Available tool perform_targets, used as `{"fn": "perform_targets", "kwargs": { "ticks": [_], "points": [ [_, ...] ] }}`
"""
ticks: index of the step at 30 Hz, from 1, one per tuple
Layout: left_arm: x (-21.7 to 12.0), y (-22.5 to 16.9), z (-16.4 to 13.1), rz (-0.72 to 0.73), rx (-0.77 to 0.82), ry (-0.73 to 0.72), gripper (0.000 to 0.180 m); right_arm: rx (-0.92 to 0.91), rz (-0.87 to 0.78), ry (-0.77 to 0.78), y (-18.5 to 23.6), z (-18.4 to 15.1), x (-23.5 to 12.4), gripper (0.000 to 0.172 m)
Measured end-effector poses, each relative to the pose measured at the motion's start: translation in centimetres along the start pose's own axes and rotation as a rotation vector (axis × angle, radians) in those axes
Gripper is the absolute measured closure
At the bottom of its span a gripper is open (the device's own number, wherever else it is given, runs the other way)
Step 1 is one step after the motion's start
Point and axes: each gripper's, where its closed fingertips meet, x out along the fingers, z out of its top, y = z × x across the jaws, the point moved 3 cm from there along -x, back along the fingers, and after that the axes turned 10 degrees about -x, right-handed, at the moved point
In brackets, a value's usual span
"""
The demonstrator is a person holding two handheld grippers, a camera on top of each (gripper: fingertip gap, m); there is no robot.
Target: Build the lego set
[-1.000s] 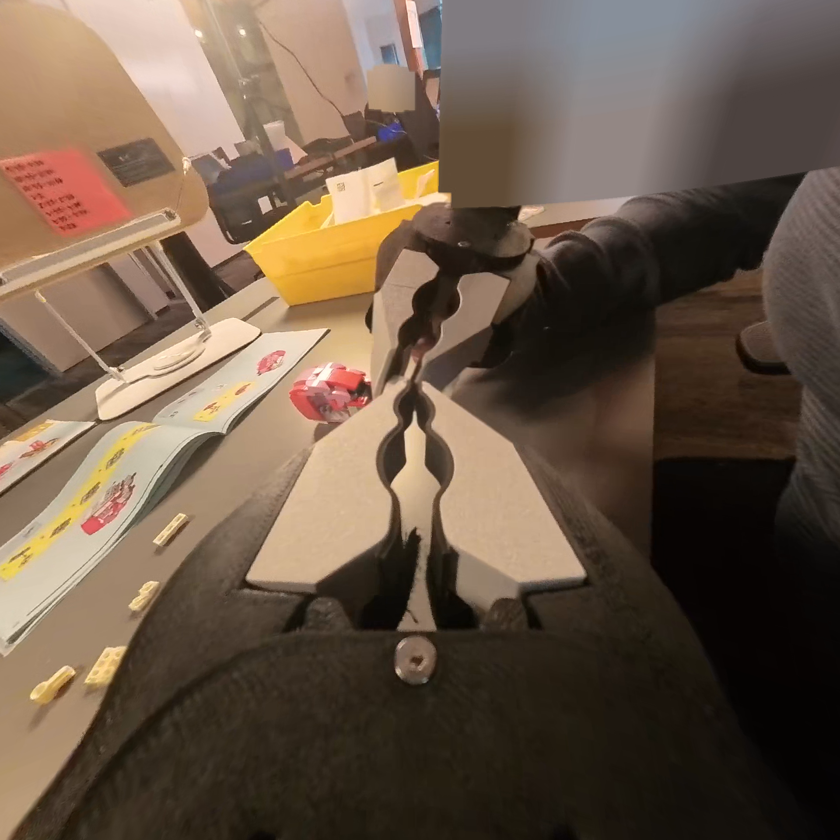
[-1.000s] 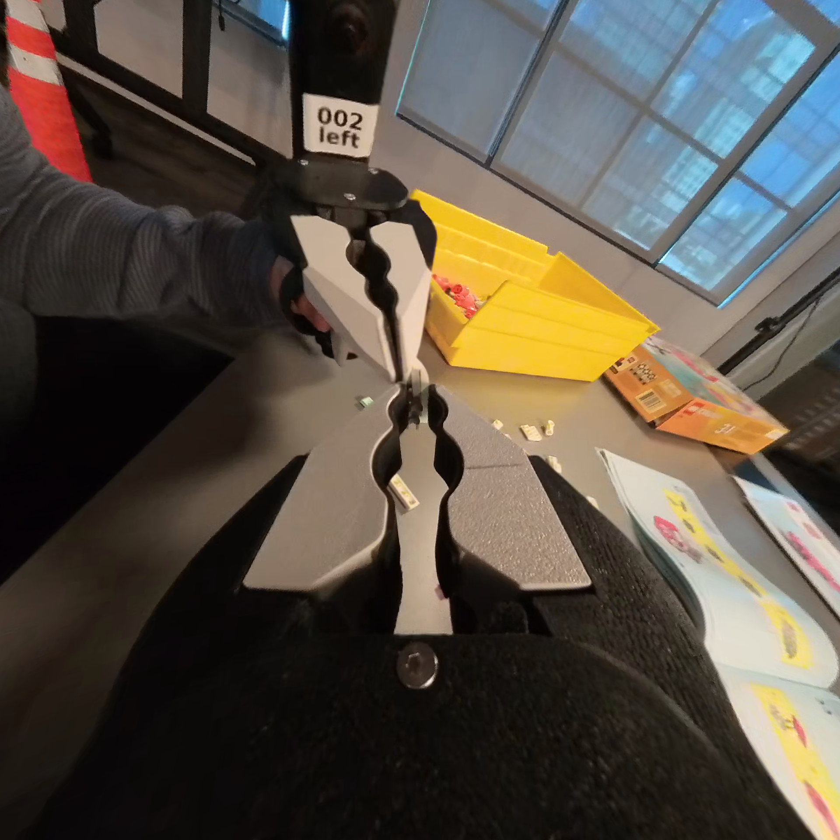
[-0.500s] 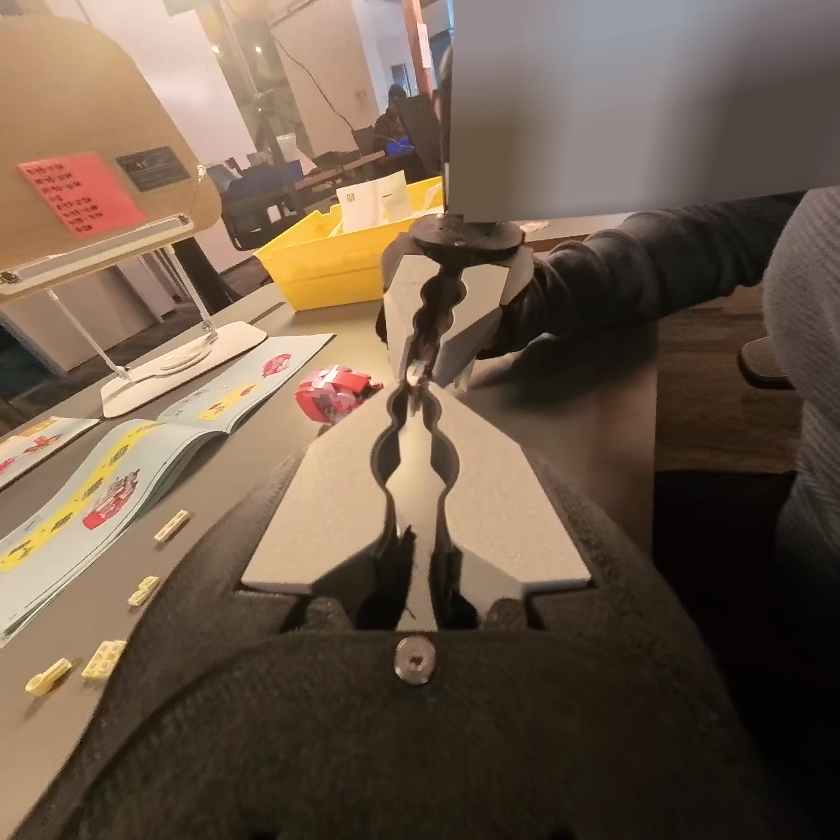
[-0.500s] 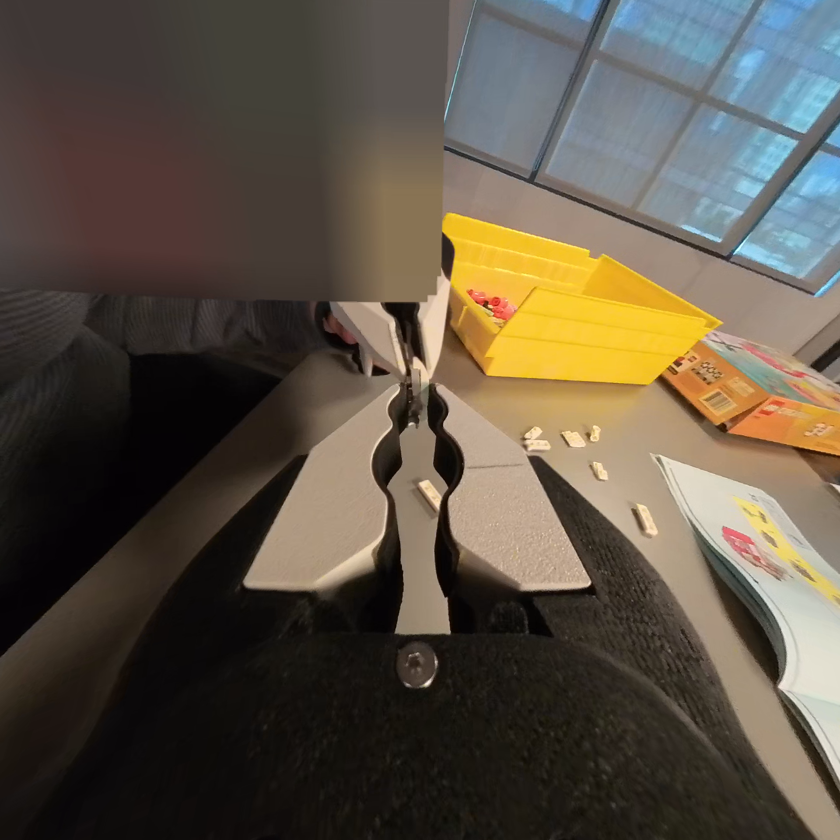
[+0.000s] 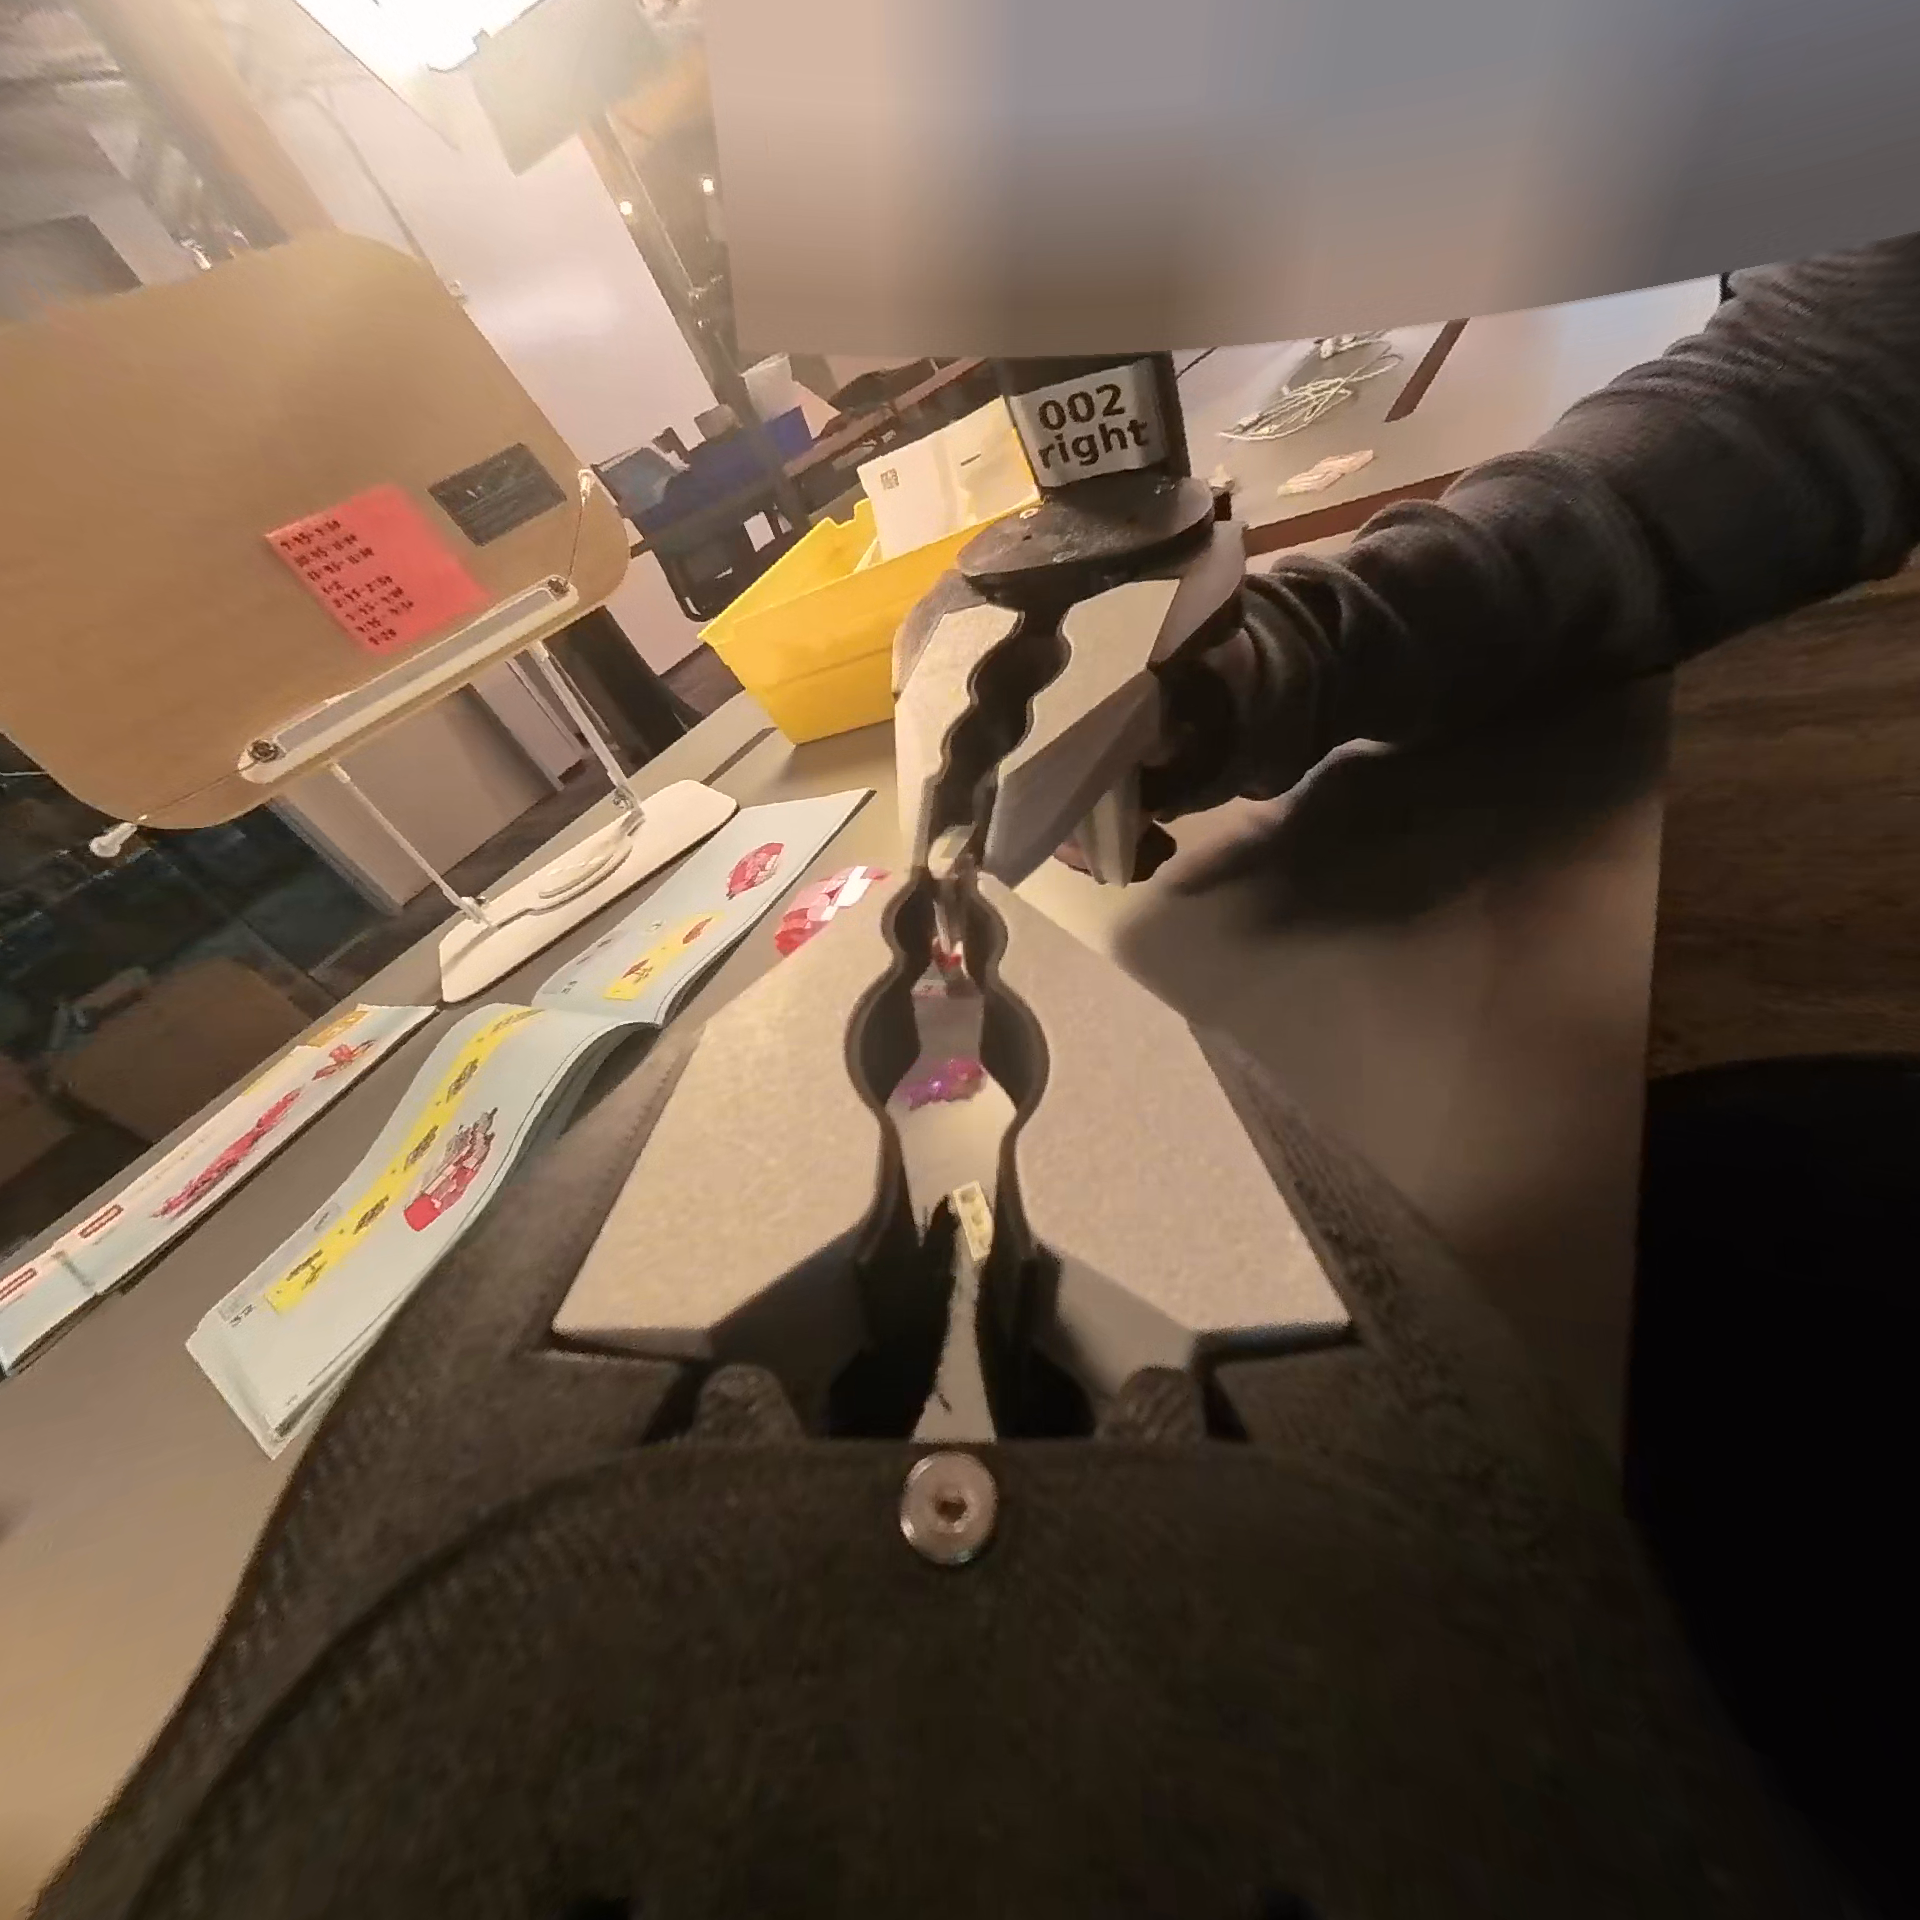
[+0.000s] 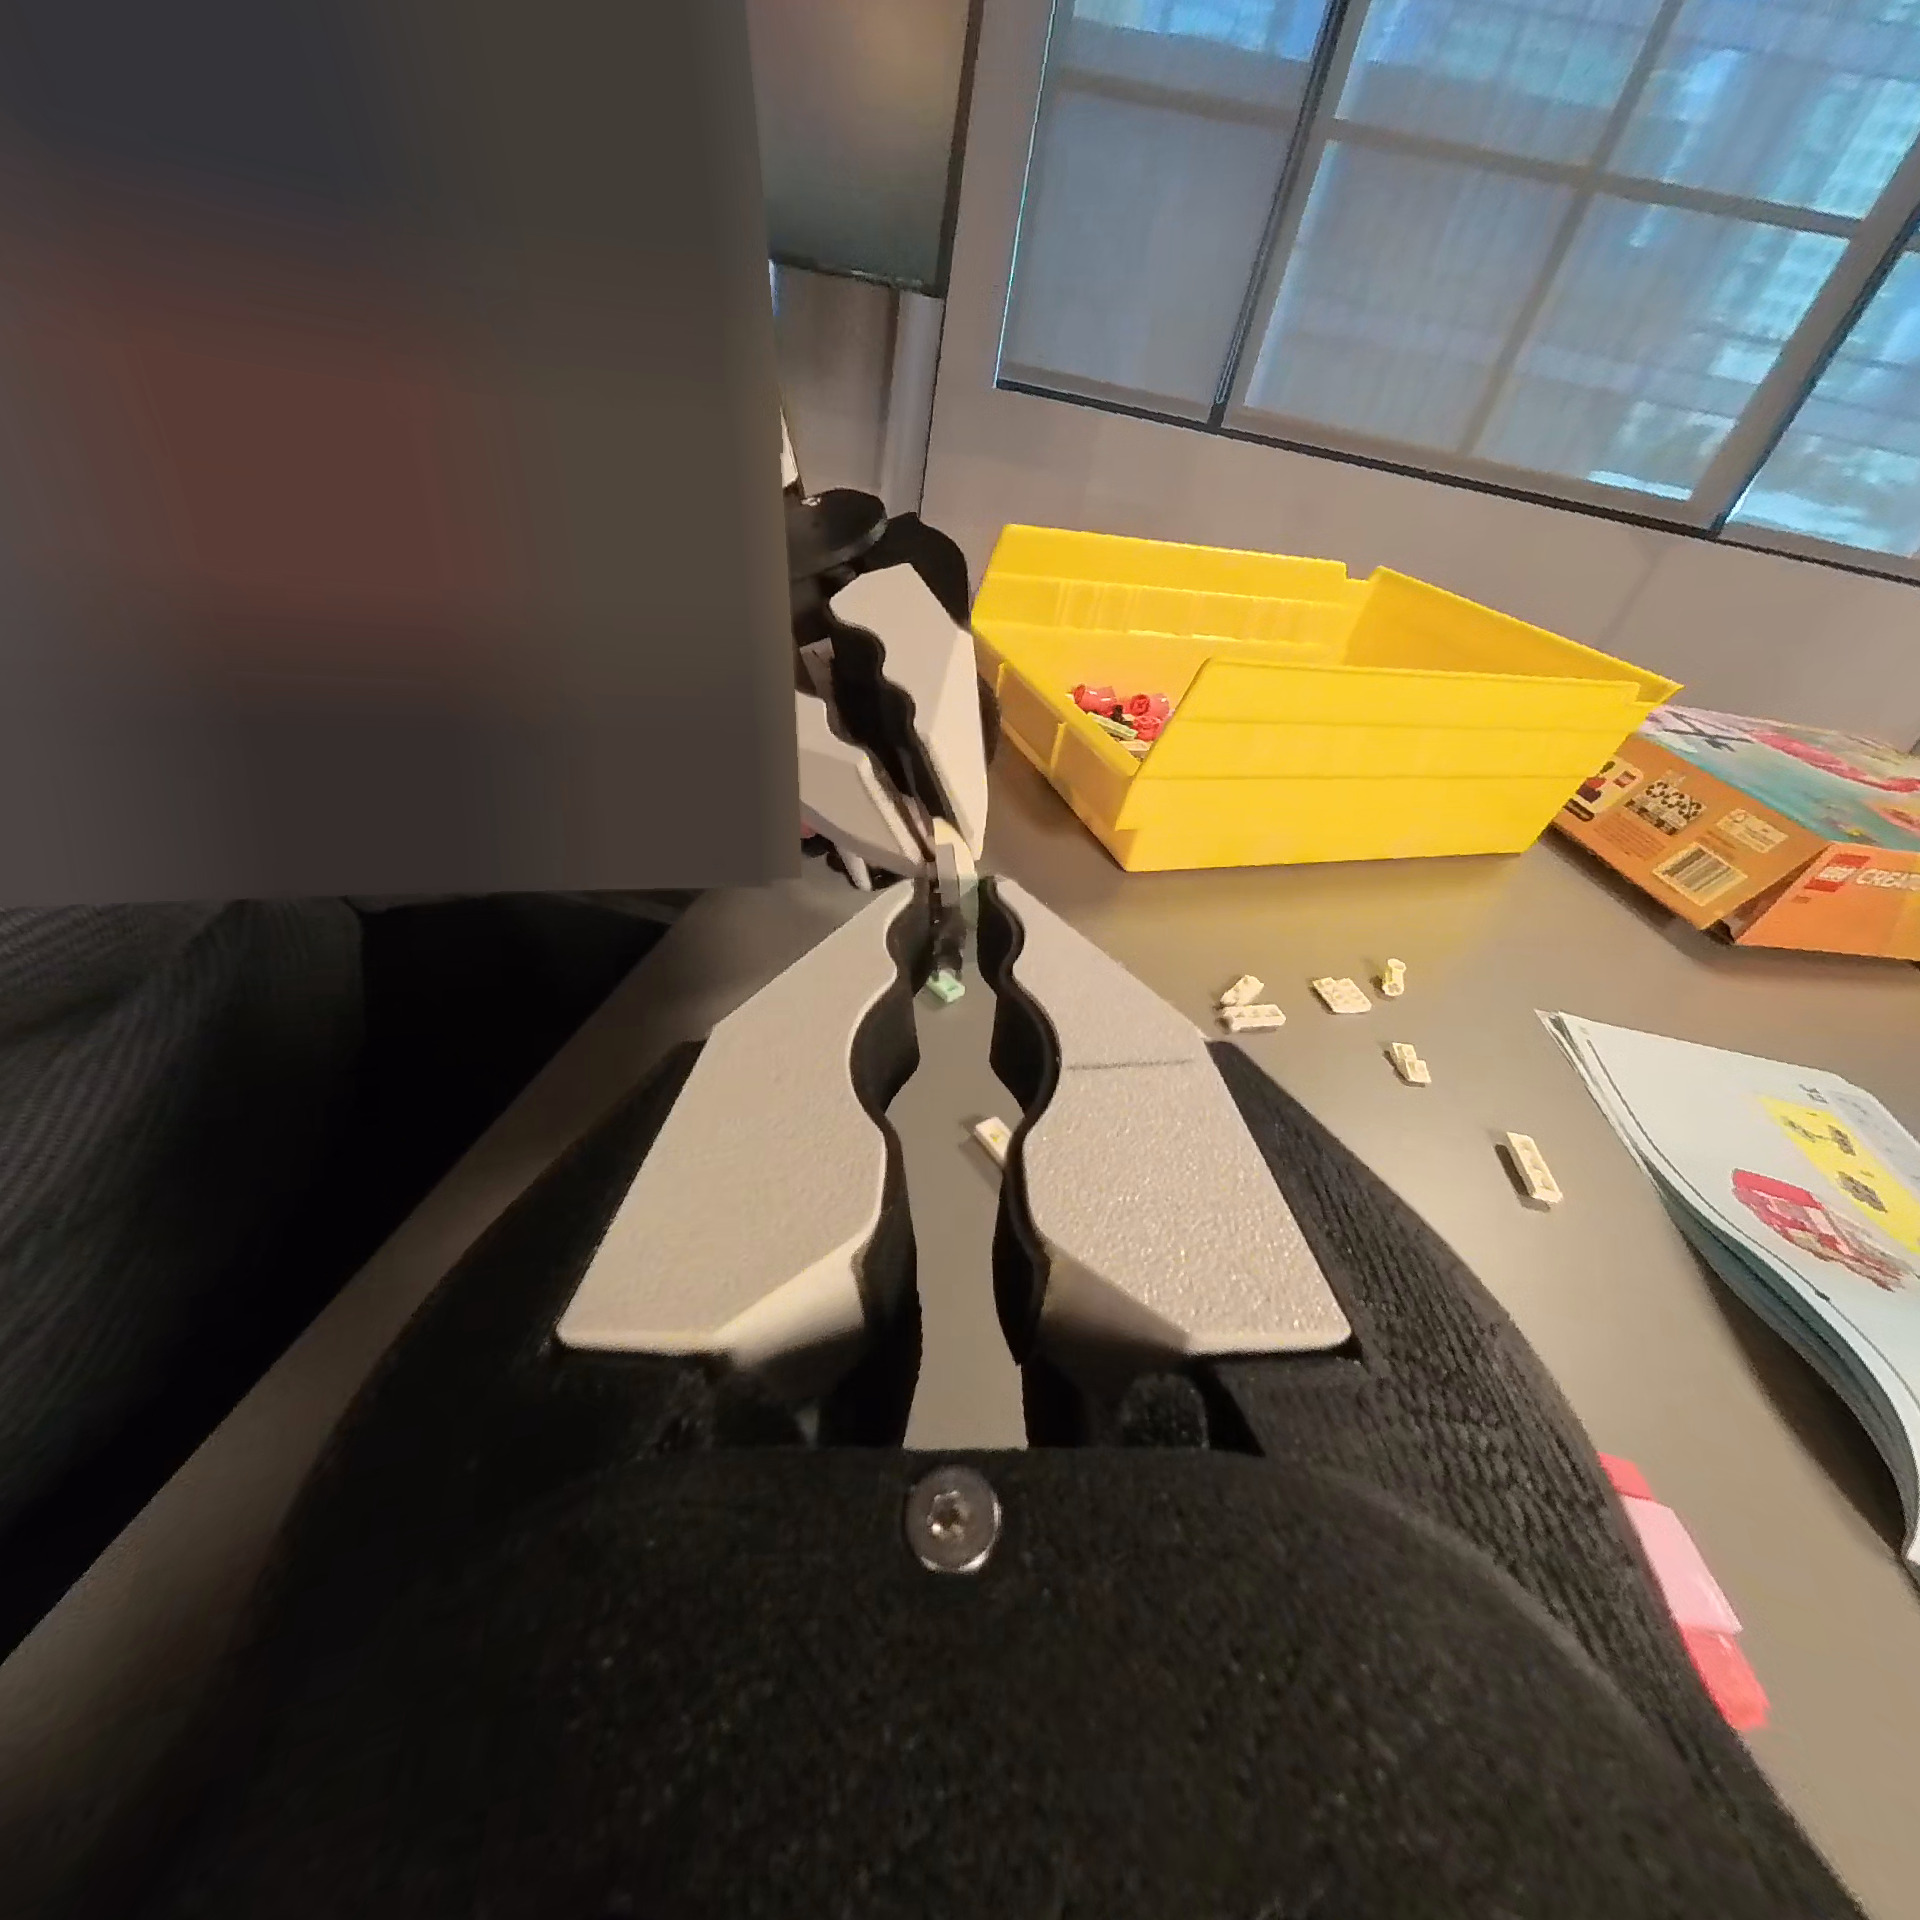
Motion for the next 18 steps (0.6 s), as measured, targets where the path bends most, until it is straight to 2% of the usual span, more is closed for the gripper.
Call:
{"fn": "perform_targets", "kwargs": {
  "ticks": [6, 7, 9, 11, 13, 16, 18],
  "points": [
    [0.2, 0.4, -0.1, -0.024, -0.148, -0.04, 0.176, 0.027, -0.022, -0.012, -0.3, -0.2, 0.0, 0.165],
    [0.0, 0.4, -0.2, -0.021, -0.113, -0.037, 0.175, 0.058, -0.006, -0.017, -0.1, -0.3, 0.1, 0.165],
    [-0.4, 0.4, 0.0, 0.016, -0.008, -0.022, 0.16, 0.192, 0.077, -0.043, 0.3, -0.3, 0.3, 0.165],
    [-0.7, -0.6, 0.1, -0.026, 0.087, -0.003, 0.142, 0.372, 0.15, -0.088, 0.3, -0.2, 0.3, 0.165],
    [-0.7, -1.3, 0.0, -0.049, 0.144, 0.026, 0.14, 0.521, 0.208, -0.12, 0.2, -0.2, 0.3, 0.164],
    [-0.2, -1.7, -0.6, -0.036, 0.199, 0.066, 0.138, 0.63, 0.252, -0.123, 0.2, -0.6, 0.4, 0.165],
    [-0.3, -1.6, -0.5, -0.031, 0.198, 0.041, 0.147, 0.699, 0.295, -0.121, 0.4, -0.6, 0.4, 0.164]
  ]
}}
